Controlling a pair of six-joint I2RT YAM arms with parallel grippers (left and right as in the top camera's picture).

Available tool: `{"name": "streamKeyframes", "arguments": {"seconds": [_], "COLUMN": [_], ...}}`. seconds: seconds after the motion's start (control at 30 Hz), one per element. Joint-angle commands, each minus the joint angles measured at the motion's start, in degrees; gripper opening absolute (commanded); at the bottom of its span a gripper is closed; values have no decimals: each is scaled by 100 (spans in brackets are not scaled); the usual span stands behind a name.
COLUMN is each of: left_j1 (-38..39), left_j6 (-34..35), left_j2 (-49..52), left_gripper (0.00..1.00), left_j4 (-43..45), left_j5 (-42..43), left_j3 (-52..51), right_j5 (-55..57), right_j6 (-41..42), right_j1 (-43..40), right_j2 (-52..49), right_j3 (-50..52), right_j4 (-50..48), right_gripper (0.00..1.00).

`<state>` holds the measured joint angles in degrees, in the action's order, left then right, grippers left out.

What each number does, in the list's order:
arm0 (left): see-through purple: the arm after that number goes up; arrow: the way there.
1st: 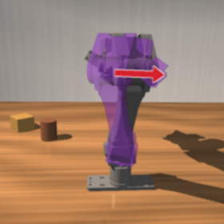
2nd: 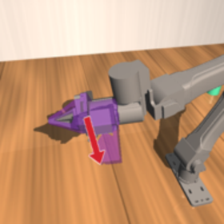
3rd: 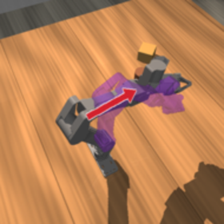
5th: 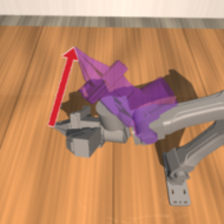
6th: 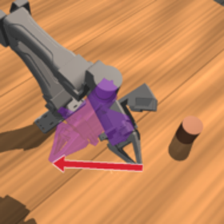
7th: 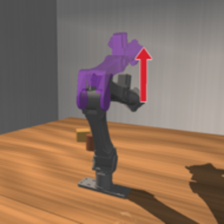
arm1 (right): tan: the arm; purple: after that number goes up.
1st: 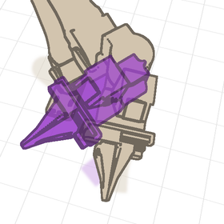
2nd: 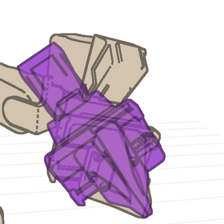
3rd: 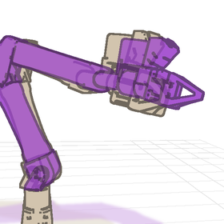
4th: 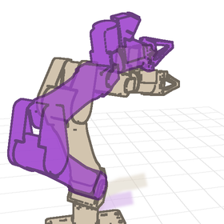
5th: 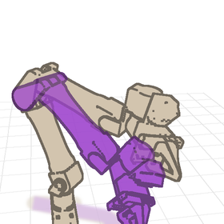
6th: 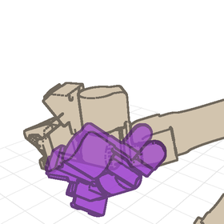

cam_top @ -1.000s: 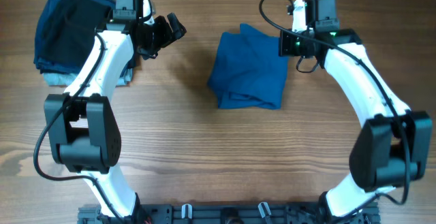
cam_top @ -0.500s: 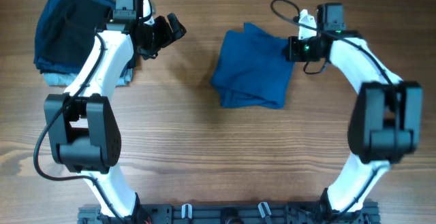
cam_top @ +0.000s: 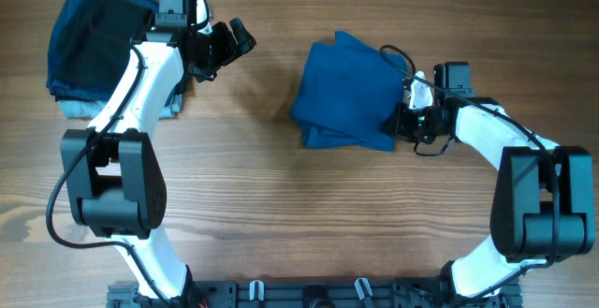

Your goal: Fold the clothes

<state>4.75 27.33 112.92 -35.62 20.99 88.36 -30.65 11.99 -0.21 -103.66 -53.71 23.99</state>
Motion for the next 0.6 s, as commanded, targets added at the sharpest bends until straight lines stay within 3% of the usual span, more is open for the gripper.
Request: {"name": "streamKeyframes", "arguments": {"seconds": [0.0,0.07,0.1,0.17,0.23,0.33,0.4,0.47,0.57], "left_j1": [-15,-15,-15,0,0,39,323,901,1659], "left_j6": [-7,15,15,20,15,-11,-455,-483,-452], "left_j2": [-199,-199,-197,-199,-197,-192,-186,-79,116], "left_gripper": [100,100,100,100,100,100,93,97,99], "left_j4": [9,271,890,975,857,789,378,7,-79], "left_j5": [83,83,85,343,343,962,938,39,-793], "left_j3": [48,48,48,48,48,48,48,48,48], "right_j5": [538,107,-527,-883,-852,94,649,1073,1351], "right_j6": [363,-22,-223,-299,-306,-57,0,9,2], "right_j1": [-280,-291,-306,-372,-487,-1029,-1541,-1751,-1749], "right_j2": [-170,-31,199,649,1399,2518,2927,2994,2970], "right_j3": [101,15,-168,-463,-671,-682,-682,-669,-588], "right_j4": [179,229,422,758,1060,1591,2015,2210,2214], "right_gripper": [4,4,4,5,11,17,52,100,99]}}
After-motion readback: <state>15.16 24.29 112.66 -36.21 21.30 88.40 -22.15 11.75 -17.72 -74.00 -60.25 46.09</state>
